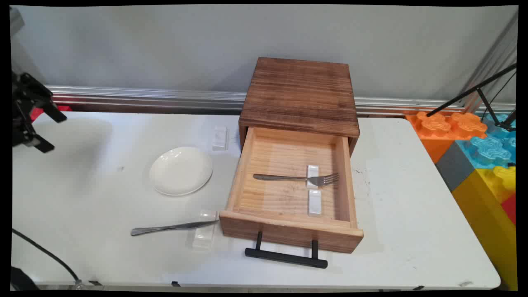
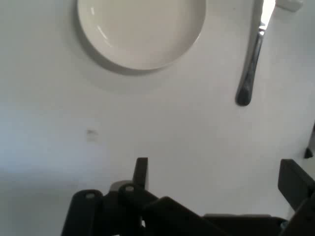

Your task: Pick up the knife from the right of the white plate

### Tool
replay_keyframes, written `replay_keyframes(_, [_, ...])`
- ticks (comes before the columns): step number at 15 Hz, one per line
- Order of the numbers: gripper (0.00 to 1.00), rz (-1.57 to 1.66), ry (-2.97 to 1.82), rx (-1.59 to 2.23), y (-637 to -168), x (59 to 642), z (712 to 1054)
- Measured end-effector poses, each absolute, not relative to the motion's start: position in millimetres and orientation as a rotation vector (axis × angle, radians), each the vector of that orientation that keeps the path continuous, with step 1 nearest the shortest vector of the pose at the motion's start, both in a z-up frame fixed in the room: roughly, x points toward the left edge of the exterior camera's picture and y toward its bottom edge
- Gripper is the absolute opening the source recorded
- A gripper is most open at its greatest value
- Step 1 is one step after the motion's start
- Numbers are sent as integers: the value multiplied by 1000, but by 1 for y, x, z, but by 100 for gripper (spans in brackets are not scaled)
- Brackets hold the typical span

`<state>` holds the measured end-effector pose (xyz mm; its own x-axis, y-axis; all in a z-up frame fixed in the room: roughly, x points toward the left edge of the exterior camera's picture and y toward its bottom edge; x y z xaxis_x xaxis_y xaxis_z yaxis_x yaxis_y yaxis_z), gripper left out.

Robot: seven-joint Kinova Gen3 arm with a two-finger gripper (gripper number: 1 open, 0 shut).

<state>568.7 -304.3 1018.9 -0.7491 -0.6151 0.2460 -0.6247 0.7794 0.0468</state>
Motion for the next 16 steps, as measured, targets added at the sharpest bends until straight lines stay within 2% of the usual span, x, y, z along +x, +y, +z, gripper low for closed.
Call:
replay_keyframes(6, [100,24,-2646,993,-296,535,978])
replay_keyframes(16, [100,3,-2607,901,-284,485,889])
